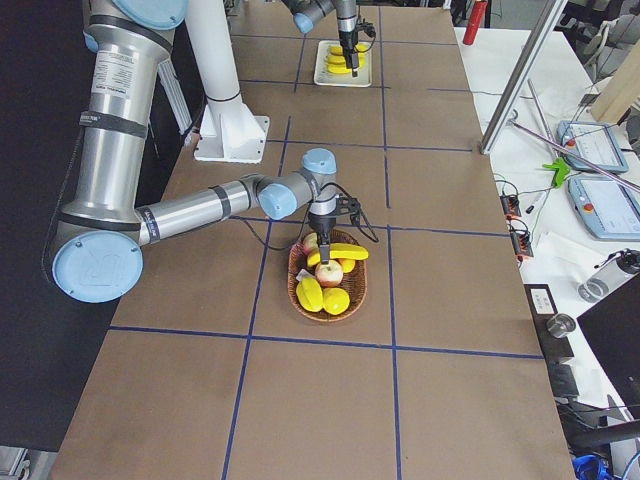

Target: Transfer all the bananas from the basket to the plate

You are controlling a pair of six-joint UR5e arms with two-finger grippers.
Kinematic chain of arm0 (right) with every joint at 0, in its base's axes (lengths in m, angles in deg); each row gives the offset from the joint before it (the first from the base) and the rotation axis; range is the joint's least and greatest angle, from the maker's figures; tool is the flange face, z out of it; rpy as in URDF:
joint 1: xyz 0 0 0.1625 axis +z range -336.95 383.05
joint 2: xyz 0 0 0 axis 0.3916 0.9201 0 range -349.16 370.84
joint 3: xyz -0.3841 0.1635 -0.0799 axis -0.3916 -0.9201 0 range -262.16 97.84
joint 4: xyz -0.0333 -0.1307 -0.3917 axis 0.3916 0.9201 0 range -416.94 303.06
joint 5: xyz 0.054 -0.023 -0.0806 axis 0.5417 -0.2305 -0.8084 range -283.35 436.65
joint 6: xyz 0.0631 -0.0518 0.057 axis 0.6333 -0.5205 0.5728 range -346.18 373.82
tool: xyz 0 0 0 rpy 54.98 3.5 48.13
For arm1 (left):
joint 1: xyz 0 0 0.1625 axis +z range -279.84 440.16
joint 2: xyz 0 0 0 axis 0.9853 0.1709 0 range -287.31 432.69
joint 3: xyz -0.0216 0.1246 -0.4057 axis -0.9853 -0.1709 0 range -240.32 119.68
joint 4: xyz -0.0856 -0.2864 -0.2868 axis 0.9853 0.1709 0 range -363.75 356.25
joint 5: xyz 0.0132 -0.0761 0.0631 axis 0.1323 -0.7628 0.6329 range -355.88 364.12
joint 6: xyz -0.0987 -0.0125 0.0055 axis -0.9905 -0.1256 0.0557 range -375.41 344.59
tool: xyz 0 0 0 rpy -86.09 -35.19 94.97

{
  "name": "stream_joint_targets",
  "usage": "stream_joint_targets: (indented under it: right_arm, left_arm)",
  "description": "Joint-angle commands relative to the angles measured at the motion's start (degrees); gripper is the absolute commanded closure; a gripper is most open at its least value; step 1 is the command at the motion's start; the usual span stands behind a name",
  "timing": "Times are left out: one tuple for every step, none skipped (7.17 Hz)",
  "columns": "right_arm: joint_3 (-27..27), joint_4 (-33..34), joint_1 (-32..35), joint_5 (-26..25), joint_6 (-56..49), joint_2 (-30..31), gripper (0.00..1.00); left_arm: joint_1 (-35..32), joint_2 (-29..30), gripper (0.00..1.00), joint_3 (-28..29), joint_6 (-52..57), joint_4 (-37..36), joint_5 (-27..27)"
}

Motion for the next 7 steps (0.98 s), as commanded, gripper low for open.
stream_joint_targets:
  right_arm:
    - [-0.41,0.03,-0.1,0.1,-0.02,-0.03,0.2]
    - [-0.5,-0.06,-0.1,0.1,-0.02,-0.03,0.21]
    - [-0.5,-0.06,-0.1,0.1,-0.02,-0.03,0.21]
    - [-0.76,-0.06,-0.19,0.1,-0.02,-0.03,0.21]
    - [-0.94,-0.06,-0.19,0.1,-0.02,-0.03,0.21]
    - [-0.94,-0.06,-0.19,0.1,-0.02,-0.03,0.23]
    - [-1.11,-0.06,-0.28,0.19,-0.02,-0.03,0.38]
  left_arm:
    - [0.04,0.09,0.0,0.18,0.0,0.1,0.0]
    - [0.13,0.18,0.0,0.53,0.0,0.27,0.0]
    - [0.31,0.27,0.0,0.88,0.0,0.36,0.0]
    - [0.31,0.53,0.0,0.88,0.0,0.36,0.09]
    - [0.31,0.53,0.0,0.88,0.0,0.36,0.17]
    - [0.31,0.53,0.0,0.8,0.0,0.27,0.26]
    - [0.31,0.53,0.0,0.8,0.0,0.27,0.26]
